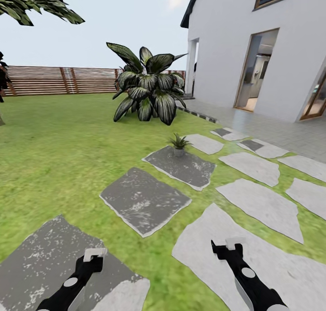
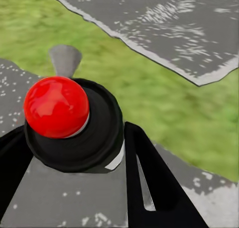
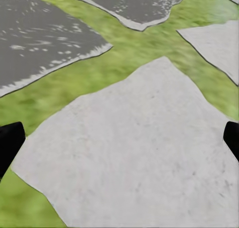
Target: Pick up the pesticide atomizer in the garden and spray insectifuge to fully cover both potted plants in the garden.
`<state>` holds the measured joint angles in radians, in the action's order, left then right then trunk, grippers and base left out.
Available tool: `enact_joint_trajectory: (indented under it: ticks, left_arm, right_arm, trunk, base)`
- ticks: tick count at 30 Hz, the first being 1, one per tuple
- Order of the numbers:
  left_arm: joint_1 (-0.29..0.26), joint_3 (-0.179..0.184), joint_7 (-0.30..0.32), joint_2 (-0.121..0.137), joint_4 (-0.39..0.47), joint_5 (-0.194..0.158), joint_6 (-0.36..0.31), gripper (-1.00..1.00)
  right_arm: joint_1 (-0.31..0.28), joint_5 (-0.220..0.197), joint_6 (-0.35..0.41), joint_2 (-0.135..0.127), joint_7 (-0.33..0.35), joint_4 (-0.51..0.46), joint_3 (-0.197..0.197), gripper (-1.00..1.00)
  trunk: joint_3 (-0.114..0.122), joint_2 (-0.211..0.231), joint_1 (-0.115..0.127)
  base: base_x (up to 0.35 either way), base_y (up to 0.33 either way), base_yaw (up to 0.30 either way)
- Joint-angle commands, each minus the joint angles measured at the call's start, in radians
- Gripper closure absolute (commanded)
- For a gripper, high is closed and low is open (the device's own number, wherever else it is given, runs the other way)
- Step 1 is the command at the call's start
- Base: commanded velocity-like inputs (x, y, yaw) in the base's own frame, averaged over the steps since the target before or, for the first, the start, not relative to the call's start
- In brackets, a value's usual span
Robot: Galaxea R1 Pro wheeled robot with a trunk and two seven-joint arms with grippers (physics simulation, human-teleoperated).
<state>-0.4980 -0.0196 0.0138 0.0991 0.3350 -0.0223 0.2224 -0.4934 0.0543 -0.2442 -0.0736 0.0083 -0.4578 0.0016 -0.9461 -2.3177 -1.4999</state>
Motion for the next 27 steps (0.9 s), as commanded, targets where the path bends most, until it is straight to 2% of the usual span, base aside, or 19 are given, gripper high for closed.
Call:
enact_joint_trajectory:
  ticks: [1,27]
  left_arm:
    - [-0.001,-0.002,0.001,0.000,-0.001,-0.002,0.003,1.00]
    - [-0.001,-0.002,0.001,0.000,-0.001,-0.002,0.003,1.00]
  right_arm:
    - [-0.001,0.006,-0.003,0.000,0.001,0.001,0.000,-1.00]
    - [-0.001,0.006,-0.003,0.000,0.001,0.001,0.000,-1.00]
  trunk:
    - [-0.001,0.000,0.000]
    - [-0.001,0.000,0.000]
  base:
    - [0.340,0.000,0.000]
    - [0.340,0.000,0.000]
